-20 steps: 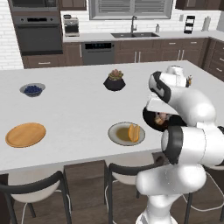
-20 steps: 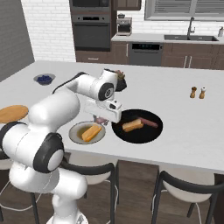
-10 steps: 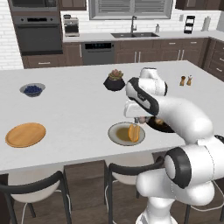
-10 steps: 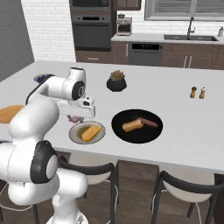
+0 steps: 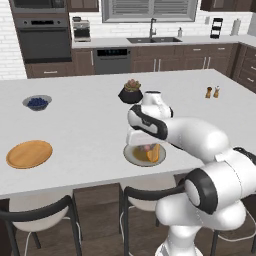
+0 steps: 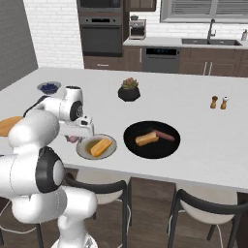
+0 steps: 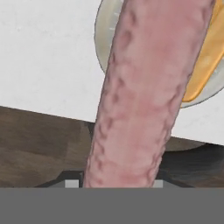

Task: Place one bun and one sausage from the bowl on each plate.

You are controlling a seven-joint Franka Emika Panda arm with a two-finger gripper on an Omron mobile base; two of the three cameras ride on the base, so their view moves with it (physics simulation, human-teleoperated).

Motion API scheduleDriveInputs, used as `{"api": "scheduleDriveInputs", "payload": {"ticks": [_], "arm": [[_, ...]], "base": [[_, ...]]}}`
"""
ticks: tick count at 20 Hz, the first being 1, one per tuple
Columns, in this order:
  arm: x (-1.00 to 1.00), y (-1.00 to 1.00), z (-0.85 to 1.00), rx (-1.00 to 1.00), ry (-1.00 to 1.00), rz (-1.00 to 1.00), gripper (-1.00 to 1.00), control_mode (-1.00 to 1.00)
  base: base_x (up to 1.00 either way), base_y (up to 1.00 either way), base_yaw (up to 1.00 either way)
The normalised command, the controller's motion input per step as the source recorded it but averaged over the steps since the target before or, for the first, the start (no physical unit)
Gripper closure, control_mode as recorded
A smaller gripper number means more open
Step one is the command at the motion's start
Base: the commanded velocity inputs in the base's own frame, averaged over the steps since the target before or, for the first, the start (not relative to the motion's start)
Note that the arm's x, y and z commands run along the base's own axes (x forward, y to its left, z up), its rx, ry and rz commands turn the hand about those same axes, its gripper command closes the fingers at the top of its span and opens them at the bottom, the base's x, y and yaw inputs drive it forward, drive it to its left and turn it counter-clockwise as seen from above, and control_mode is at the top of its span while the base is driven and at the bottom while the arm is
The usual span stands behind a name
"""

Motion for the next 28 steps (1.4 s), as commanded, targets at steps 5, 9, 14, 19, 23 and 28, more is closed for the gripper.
{"api": "scheduleDriveInputs", "payload": {"ticks": [5,9,14,19,23,28], "arm": [[0.49,0.00,-0.32,0.00,0.00,-0.08,1.00,-1.00],[0.43,0.00,-0.38,0.00,0.00,-0.03,1.00,-1.00],[0.39,0.00,-0.46,0.00,-0.01,0.00,1.00,-1.00],[0.22,0.00,-0.48,0.00,-0.01,0.00,1.00,-1.00],[0.09,0.00,-0.20,0.00,0.00,0.00,1.00,-1.00],[0.11,0.00,-0.02,0.00,0.00,0.00,1.00,-1.00]], "base": [[0.00,0.00,0.00],[0.00,0.00,0.00],[0.00,0.00,0.00],[0.00,0.00,0.00],[0.00,0.00,0.00],[0.00,0.00,0.00]]}}
